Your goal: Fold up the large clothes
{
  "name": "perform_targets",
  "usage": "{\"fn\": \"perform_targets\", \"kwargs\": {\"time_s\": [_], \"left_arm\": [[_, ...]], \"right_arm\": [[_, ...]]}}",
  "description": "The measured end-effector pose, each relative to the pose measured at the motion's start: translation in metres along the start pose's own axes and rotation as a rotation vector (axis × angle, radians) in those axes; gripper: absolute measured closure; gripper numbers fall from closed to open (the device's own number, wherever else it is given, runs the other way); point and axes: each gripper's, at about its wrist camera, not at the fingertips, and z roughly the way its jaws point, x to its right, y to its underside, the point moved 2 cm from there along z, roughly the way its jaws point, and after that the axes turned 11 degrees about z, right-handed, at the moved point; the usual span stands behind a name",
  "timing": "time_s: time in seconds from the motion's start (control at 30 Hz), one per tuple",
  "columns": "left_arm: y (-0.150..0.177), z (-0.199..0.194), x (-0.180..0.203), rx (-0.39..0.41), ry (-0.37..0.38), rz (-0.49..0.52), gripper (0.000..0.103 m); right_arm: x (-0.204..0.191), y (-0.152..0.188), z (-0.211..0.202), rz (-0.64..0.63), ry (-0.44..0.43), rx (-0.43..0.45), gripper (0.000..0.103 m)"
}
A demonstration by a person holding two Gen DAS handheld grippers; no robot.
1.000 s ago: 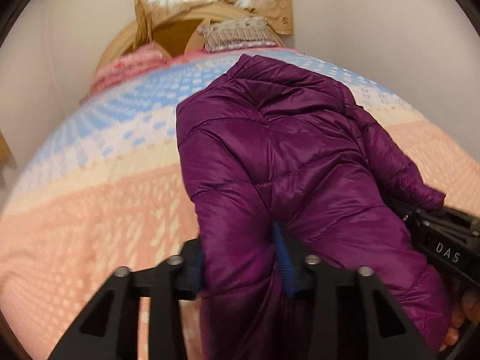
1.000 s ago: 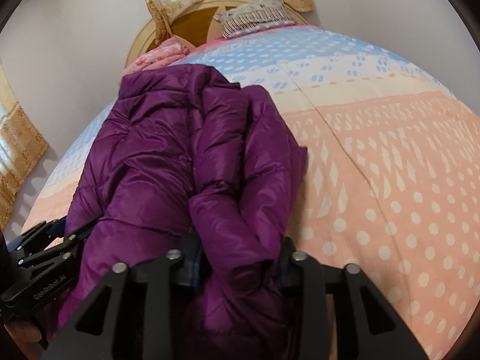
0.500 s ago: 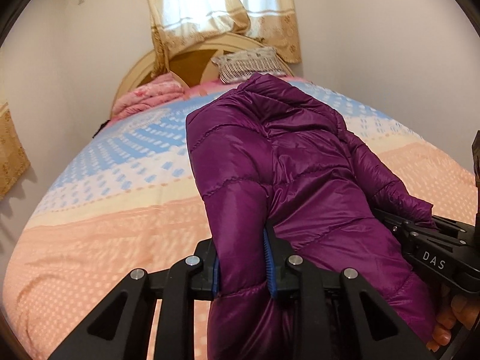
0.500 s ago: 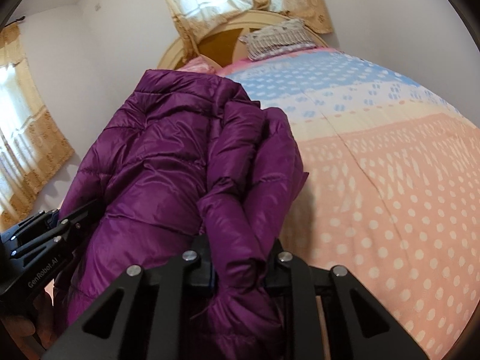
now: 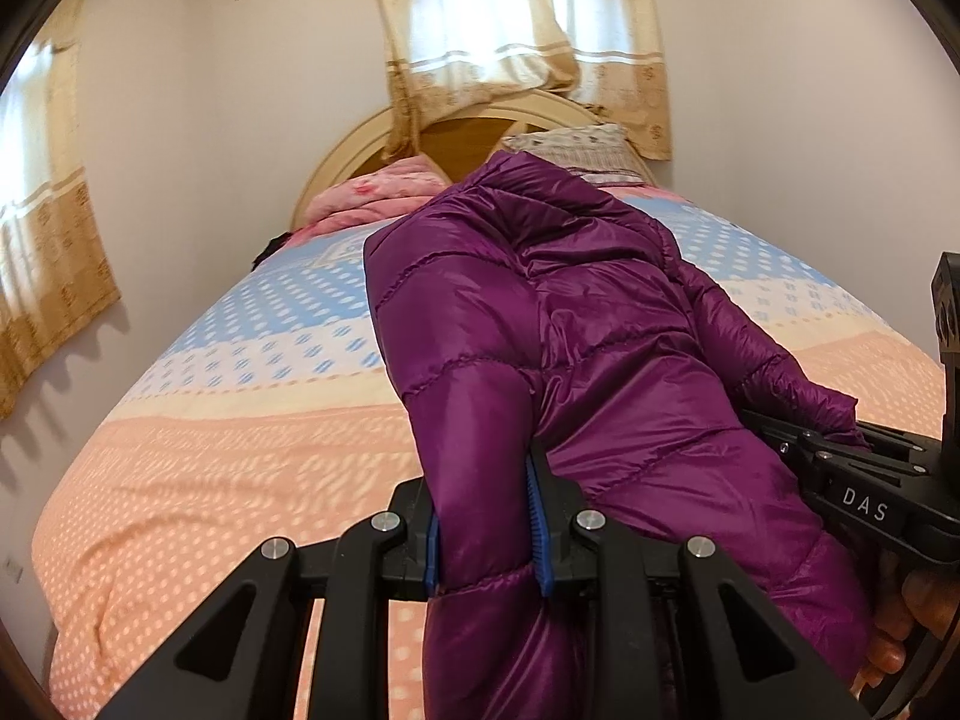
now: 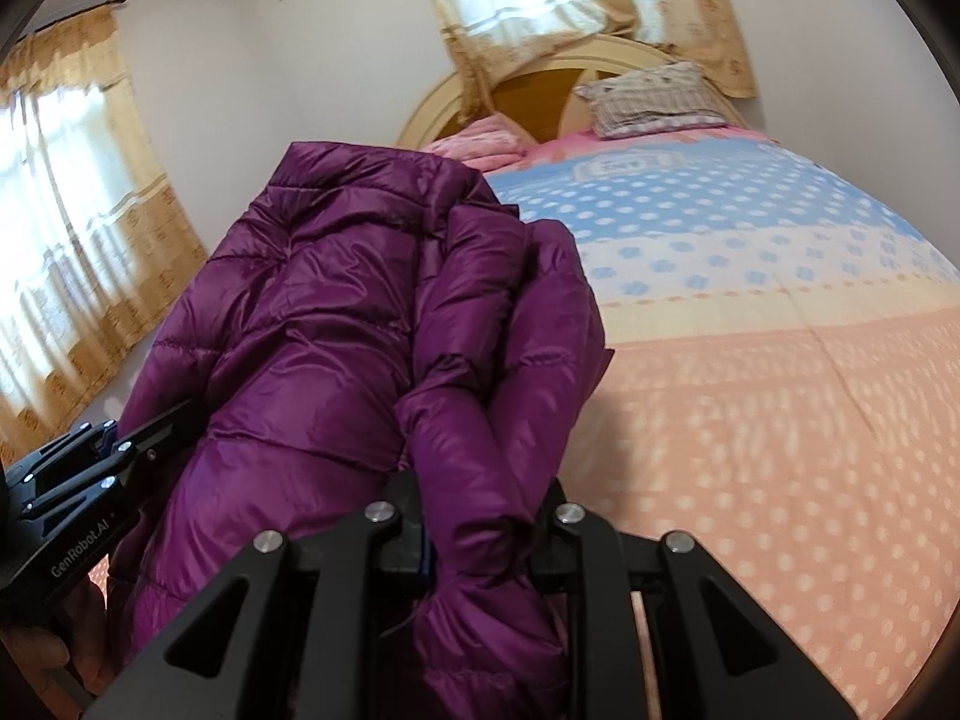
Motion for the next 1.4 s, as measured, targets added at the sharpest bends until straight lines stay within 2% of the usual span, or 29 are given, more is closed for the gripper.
{"fn": "perform_targets", "kwargs": {"time_s": [0.33, 0.73, 1.07, 1.17, 1.27, 1.33, 1.4], "left_arm": [[0.024, -0.006, -0.048, -0.013, -0.057, -0.072, 0.080], [0.052, -0.001, -0.079, -0.055, -0.095, -0.127, 0.080], [0.085, 0.037, -0.084, -0.127, -0.099, -0.158, 0.079], [0.099, 0.049, -0.087, -0.159, -0.096, -0.189, 0.070], [0.105, 0.051, -0.086, -0.165, -0.120, -0.175, 0.057], [0.106, 0.053, -0.083, -0.171, -0.150, -0.156, 0.041], [0.108, 0.054, -0.085, -0.171, -0.182, -0.153, 0.031]], "right_arm": [[-0.035, 0.000, 0.032, -0.081, -0.055, -0.057, 0.081], [-0.060, 0.010, 0.054, -0.158, -0.085, -0.134, 0.081], [-0.062, 0.023, 0.090, -0.168, -0.041, -0.205, 0.081], [-0.061, 0.030, 0.100, -0.169, -0.024, -0.230, 0.081], [-0.059, 0.032, 0.102, -0.170, -0.022, -0.238, 0.081], [-0.057, 0.033, 0.104, -0.163, -0.023, -0.249, 0.079], [-0.056, 0.035, 0.105, -0.156, -0.022, -0.254, 0.078]]}}
